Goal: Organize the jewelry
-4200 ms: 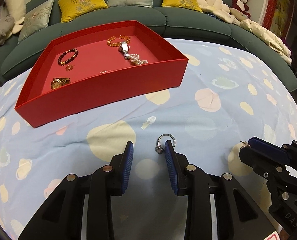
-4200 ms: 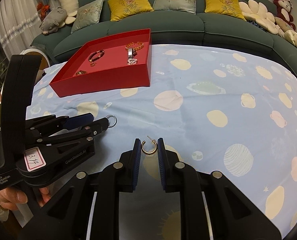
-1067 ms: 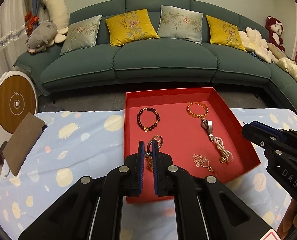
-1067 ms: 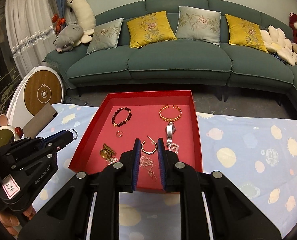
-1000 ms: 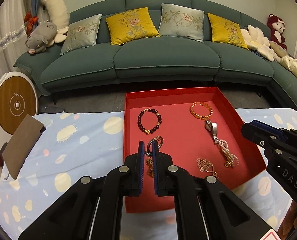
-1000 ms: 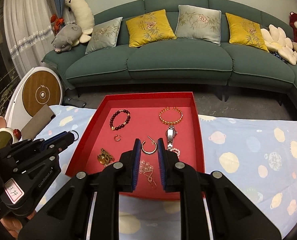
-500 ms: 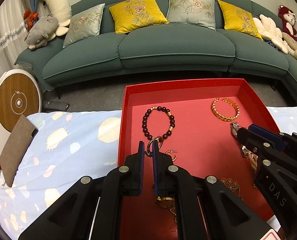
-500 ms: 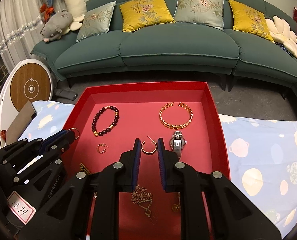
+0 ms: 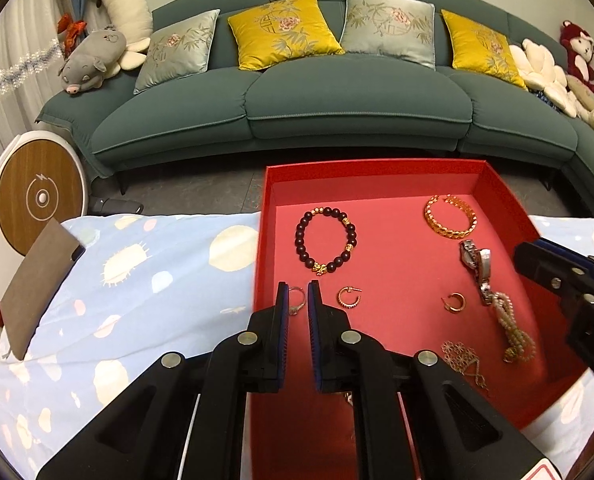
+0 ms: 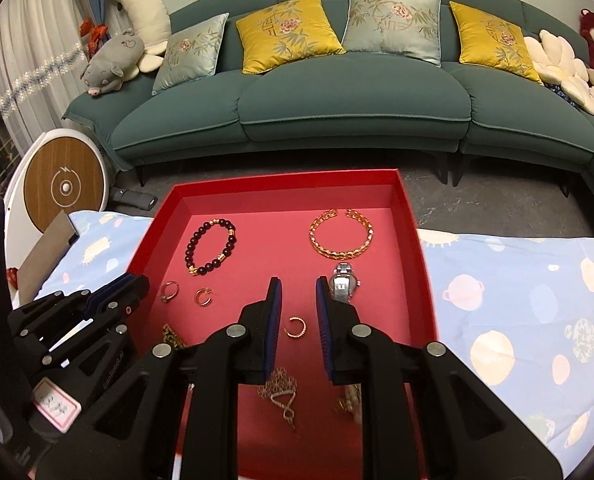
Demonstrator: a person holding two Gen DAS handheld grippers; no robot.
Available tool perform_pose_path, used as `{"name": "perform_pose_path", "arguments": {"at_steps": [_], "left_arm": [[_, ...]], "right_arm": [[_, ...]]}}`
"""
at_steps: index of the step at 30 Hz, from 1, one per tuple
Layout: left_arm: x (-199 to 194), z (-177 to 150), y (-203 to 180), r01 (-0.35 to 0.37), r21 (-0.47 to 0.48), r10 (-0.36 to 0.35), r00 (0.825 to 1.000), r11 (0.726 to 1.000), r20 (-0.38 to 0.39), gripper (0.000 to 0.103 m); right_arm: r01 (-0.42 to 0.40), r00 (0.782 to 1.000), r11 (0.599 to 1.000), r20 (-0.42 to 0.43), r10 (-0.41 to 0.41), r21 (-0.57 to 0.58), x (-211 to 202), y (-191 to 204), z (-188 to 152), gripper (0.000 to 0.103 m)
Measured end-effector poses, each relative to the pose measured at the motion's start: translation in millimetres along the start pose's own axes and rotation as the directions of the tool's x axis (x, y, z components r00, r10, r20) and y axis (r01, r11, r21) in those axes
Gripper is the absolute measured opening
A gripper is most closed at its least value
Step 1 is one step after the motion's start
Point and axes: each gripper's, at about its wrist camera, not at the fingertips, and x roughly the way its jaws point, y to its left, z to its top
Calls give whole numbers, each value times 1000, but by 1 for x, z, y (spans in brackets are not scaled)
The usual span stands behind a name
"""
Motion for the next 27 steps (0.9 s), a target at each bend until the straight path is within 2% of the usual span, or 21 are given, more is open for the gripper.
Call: {"name": "perform_pose_path", "arguments": {"at_steps": [7,11,14,19,22,25,27], "left_arm": [[-57,-20,20,46,-33,-44,998,998,40,9],[-89,-38,30,77,-42,-75,996,996,52,9],[-111,-52,32,83,-53,-79,994,995,76,9],[-136,-75,28,112,-66,-107,991,992,75,9],[-147,-94,18,81,-32,-78,993,996,85,9],[-149,-112,7,55,2,-55,995,999,84,9],[-146,-117,2,68,19,-69,995,997,66,10]], "right_arm": [[-7,1000,1000,22,7,13,-66,-13,-23,18],[27,998,999,58,-26,-18,-104,-11,-42,19],[28,997,1000,75,-28,-4,-124,-11,-56,24],[8,997,999,79,-10,33,-145,-9,-76,24],[4,996,998,83,-9,56,-152,-6,-88,24],[10,997,998,76,-15,65,-152,-3,-101,34],[15,998,998,53,-17,55,-143,0,-106,34]]}}
